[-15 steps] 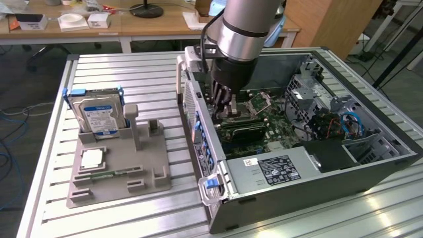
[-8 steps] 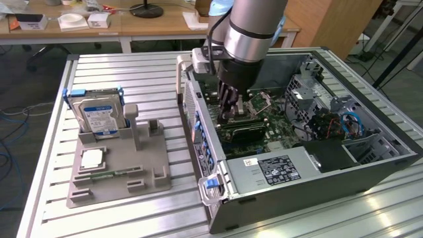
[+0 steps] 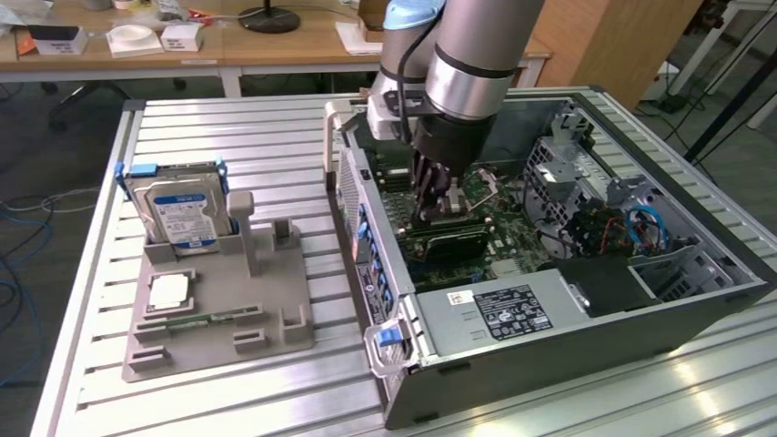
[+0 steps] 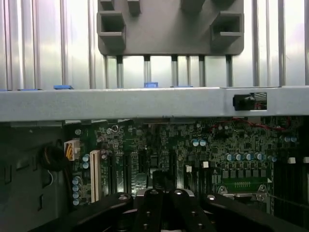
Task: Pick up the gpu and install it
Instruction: 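Press down on the gpu until it lock into place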
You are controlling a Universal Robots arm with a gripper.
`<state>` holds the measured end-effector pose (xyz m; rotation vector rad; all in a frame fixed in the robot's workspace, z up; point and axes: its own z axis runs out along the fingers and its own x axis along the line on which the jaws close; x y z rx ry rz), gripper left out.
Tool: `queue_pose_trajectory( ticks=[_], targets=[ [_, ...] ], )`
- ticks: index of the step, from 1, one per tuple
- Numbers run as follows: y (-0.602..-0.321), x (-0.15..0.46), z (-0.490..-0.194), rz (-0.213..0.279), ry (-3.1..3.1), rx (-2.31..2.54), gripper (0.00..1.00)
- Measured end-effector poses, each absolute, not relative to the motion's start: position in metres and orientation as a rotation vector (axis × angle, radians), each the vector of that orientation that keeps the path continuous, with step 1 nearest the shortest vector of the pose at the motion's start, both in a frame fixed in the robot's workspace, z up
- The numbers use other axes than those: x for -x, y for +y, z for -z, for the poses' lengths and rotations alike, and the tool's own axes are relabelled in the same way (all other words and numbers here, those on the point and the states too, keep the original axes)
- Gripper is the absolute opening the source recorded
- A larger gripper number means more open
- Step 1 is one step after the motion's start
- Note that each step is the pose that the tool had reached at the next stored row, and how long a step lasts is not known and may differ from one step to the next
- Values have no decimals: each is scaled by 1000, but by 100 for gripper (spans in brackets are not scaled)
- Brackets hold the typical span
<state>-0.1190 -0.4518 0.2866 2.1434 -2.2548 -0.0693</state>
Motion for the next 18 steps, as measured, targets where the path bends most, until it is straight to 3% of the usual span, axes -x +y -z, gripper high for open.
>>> queue_pose_trajectory(
  ticks=[18],
  targets=[
    [-452, 83, -269, 42, -2270, -2158, 11]
  ],
)
